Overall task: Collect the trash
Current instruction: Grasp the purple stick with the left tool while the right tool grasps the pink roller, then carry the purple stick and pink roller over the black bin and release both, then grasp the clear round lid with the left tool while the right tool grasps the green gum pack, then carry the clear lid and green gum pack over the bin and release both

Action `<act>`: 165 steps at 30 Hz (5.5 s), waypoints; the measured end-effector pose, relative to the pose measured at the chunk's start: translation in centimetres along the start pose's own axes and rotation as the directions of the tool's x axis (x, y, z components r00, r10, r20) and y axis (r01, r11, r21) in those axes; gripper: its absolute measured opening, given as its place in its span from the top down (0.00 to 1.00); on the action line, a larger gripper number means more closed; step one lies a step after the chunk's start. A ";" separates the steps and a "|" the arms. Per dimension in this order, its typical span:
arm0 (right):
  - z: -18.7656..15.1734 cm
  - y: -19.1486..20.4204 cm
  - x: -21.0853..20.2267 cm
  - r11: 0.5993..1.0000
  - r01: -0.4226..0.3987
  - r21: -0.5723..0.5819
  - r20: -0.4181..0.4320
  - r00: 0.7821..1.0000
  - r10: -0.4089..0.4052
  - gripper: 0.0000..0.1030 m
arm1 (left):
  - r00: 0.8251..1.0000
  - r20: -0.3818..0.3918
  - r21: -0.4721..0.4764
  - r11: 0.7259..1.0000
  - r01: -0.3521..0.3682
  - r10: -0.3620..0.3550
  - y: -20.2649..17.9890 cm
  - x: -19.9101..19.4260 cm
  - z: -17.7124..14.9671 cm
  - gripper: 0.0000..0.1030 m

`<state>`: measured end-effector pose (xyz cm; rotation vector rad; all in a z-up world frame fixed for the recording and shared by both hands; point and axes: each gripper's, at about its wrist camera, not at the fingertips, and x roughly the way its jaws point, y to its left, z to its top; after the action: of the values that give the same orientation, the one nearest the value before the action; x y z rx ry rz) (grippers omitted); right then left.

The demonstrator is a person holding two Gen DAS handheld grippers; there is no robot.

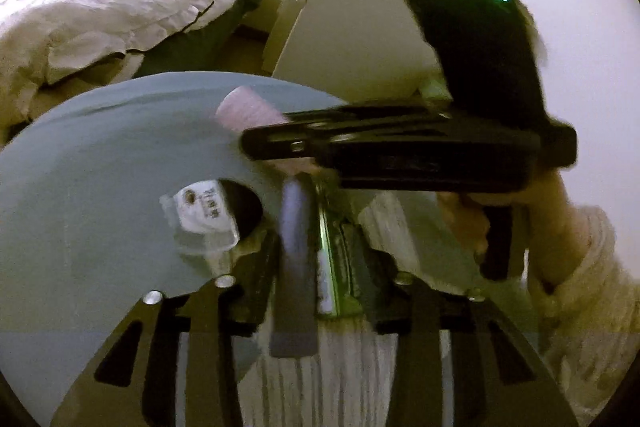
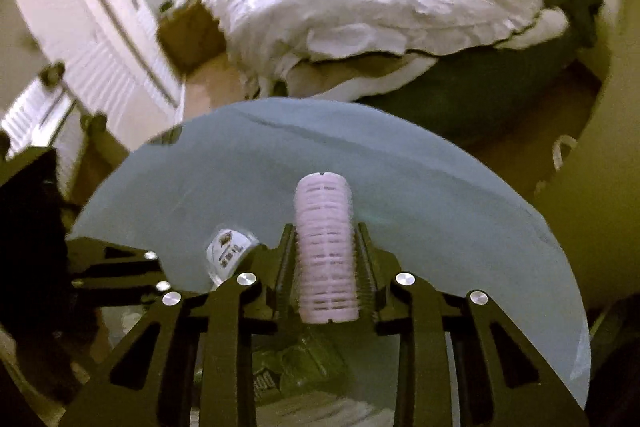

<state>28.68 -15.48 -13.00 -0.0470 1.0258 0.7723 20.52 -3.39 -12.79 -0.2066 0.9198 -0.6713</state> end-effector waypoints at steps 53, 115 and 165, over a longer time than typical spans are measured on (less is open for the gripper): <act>-29.2 -23.7 -24.4 0.631 0.044 0.775 0.347 0.804 -0.483 0.72 | 0.973 -0.097 0.193 0.955 0.223 -0.208 -23.7 15.6 6.6 0.90; -8.0 4.8 -2.1 0.946 0.268 0.184 0.057 0.958 -0.282 0.59 | 0.944 0.037 0.029 0.944 -0.328 0.327 2.3 -1.7 1.3 0.59; -20.3 -18.0 -24.7 0.747 0.289 0.599 0.209 0.844 -0.495 0.69 | 0.995 0.017 0.280 0.956 0.092 -0.101 -18.5 9.9 7.9 0.59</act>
<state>17.23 -50.27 -10.25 0.3525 0.8107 0.0556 22.71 -24.79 -6.50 -0.0100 0.7784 -0.8779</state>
